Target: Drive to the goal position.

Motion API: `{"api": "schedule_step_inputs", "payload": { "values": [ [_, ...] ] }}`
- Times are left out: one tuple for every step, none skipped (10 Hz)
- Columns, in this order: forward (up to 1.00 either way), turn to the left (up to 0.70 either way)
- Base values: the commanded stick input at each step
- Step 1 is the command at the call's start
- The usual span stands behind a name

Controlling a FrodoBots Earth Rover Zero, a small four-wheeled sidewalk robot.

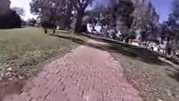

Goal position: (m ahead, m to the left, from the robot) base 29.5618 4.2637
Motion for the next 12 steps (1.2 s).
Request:
{"api": "schedule_step_inputs", "payload": {
  "values": [
    [0.70,0.00],
    [0.70,0.00],
    [0.70,0.00],
    [0.70,0.00],
    [0.70,0.00],
    [0.70,0.00],
    [0.70,0.00],
    [0.70,0.00],
    [0.70,0.00],
    [0.70,0.00],
    [0.70,0.00],
    [0.70,0.00]
  ]
}}
